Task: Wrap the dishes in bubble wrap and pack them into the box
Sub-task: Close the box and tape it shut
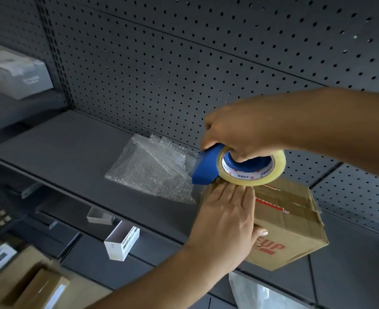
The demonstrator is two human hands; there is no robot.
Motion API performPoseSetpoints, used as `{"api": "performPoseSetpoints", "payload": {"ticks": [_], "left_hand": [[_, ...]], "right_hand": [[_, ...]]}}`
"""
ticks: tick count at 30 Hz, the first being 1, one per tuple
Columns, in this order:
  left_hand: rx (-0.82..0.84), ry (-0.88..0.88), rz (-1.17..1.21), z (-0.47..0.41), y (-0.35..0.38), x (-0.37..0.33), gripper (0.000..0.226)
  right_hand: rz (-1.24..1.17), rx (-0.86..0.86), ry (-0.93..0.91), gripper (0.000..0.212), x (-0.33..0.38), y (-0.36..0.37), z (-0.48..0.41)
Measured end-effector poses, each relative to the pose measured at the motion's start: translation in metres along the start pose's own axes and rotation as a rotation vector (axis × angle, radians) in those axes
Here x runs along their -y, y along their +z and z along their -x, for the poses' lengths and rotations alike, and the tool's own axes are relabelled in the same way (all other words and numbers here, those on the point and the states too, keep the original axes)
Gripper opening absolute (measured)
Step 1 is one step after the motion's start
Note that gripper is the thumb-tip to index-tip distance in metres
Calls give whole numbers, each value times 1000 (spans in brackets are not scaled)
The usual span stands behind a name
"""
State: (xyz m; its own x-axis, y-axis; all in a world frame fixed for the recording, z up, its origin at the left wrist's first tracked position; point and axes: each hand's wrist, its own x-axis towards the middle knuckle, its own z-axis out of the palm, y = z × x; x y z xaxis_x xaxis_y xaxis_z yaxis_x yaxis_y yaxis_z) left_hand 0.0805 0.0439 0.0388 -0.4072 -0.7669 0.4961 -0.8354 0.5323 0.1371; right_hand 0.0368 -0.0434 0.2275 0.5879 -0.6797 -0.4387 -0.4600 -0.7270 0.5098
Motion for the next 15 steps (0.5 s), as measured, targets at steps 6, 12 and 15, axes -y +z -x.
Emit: {"api": "performPoseSetpoints", "payload": {"ticks": [6, 12, 15], "left_hand": [[-302, 35, 276, 14, 21, 7, 50], [-635, -229, 646, 38, 35, 11, 53], [-546, -473, 995, 40, 39, 23, 76]], "right_hand": [[-68, 7, -1, 58, 1, -1, 2], [-144, -23, 13, 56, -6, 6, 7], [-208, -39, 23, 53, -10, 10, 14]]}}
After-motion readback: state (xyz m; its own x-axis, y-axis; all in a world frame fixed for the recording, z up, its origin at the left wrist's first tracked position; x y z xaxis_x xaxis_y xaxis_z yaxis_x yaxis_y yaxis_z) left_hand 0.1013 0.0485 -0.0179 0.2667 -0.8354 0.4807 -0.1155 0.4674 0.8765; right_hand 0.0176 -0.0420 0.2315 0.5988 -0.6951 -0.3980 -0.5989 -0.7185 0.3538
